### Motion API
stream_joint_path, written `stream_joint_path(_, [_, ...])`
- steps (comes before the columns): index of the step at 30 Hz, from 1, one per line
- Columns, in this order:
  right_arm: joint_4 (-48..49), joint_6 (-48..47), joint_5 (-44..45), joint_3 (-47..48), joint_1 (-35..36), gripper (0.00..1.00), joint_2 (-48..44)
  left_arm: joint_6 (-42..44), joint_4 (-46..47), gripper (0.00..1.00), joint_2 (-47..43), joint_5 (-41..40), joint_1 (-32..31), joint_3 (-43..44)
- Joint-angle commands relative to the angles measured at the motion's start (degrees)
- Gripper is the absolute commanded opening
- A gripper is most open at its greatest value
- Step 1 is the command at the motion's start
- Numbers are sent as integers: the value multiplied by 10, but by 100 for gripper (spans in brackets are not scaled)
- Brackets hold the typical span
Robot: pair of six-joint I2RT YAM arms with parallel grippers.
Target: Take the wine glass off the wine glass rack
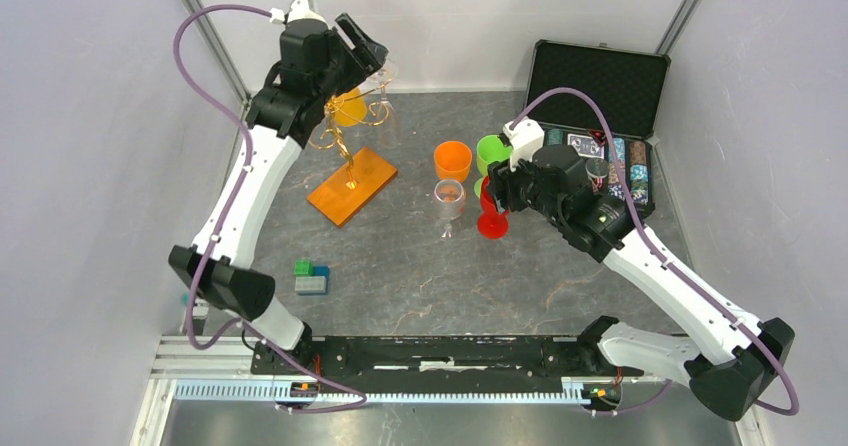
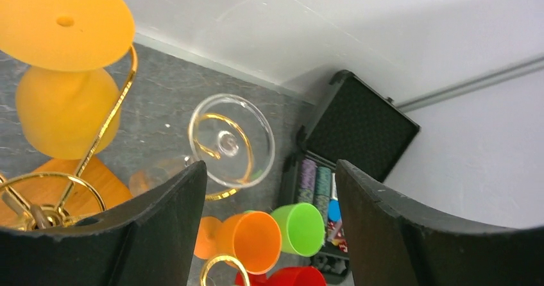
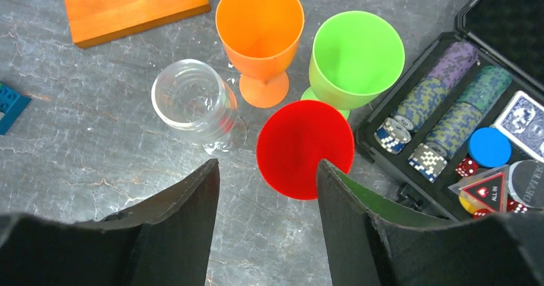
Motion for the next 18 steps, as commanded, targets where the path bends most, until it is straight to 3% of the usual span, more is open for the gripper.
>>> stream_joint_path(1, [40,13,-9,-17,-1,62,-23,32,-37,73,38,-52,-2,67])
stream_joint_path(14, [52,7,-5,-26,-1,61,-29,33,-68,63,87,-54,5,96])
stream_joint_path(18, [56,7,-6,-30,-1,61,-27,10,-74,54,100,-16,16,100])
